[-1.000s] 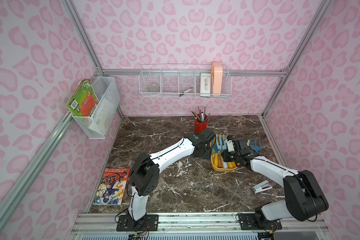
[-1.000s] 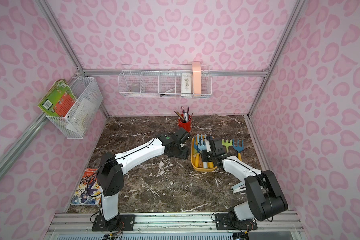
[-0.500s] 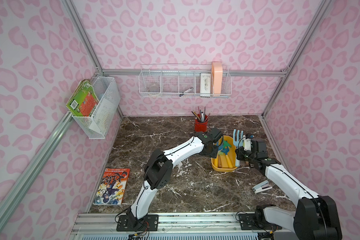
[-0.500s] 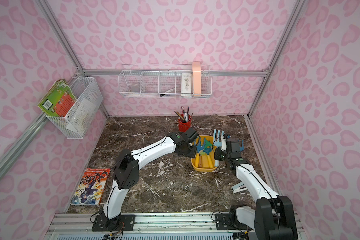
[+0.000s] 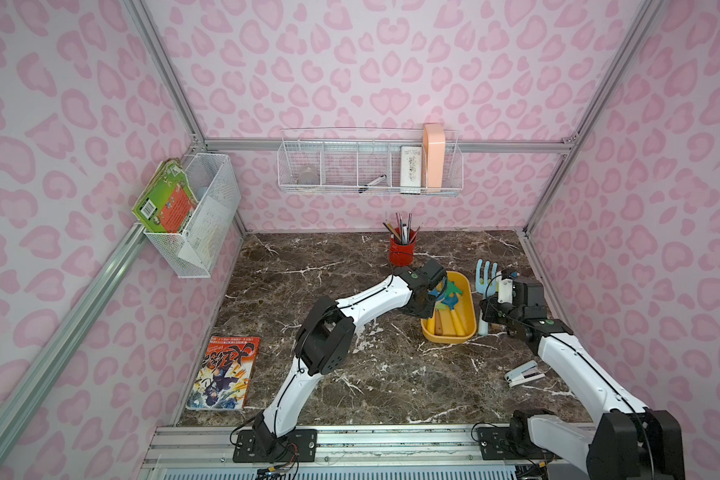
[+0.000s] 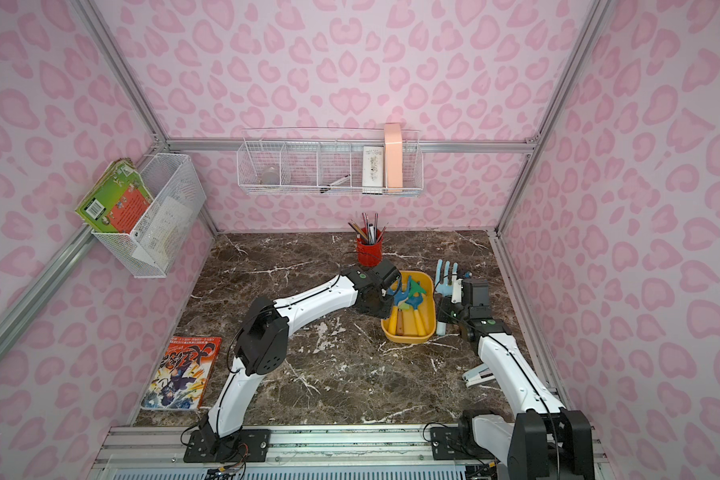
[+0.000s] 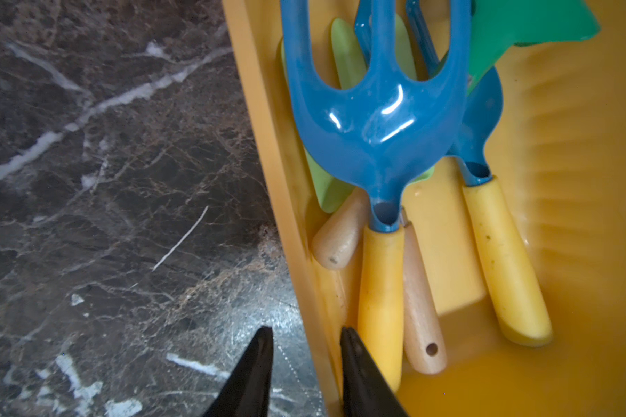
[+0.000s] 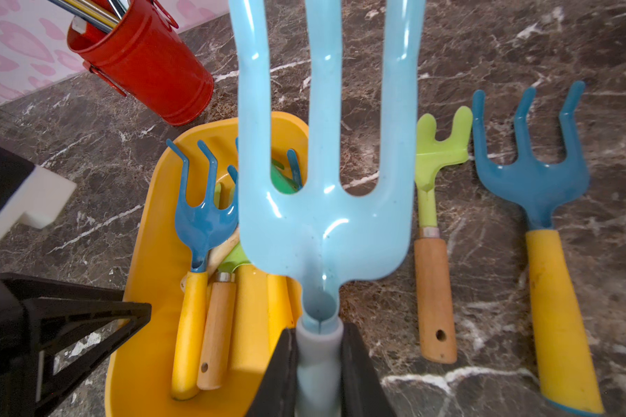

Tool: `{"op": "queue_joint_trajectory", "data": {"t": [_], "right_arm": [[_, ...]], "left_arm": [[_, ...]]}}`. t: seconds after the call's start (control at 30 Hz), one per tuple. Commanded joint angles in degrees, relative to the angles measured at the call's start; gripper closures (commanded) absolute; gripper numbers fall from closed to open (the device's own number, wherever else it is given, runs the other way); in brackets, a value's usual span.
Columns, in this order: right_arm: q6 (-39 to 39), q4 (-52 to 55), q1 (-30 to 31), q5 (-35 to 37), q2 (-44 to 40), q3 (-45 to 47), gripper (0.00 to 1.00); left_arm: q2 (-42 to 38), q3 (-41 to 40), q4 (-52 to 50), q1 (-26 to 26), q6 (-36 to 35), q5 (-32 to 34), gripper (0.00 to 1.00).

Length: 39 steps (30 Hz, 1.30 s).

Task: Take the hand rake out of the storage box
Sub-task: Move the storage box to the center of the board.

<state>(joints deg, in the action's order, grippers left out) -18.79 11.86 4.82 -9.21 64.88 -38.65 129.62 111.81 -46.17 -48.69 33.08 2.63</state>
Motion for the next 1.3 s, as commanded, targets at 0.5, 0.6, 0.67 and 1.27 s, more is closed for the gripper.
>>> {"op": "queue_joint_trajectory", "data": {"t": [0.5,0.6,0.67,1.27], "right_arm": [[1.8,1.1,-1.7,0.2,-0.6,0.1,0.88],[2.2,1.4,-1.6,0.7,0.3,0.2,0.87],[2.4,1.8,-1.6,1.0,0.8,0.0,0.88],[3.1,-0.7,5.8,2.0,16.4,-5.7,0.88]], "left_arm": [[-4.6,-7.2,-0.2,3.7,0.9,3.2,0.78],[-6.3,-9.8,0.9,4.5,1.2,3.3,0.79],[-7.2,-11.4,1.6,5.0,1.3,3.2,0.79],[-19.3,-28.0,4.7,9.0,2.0,6.2,0.82]]}}
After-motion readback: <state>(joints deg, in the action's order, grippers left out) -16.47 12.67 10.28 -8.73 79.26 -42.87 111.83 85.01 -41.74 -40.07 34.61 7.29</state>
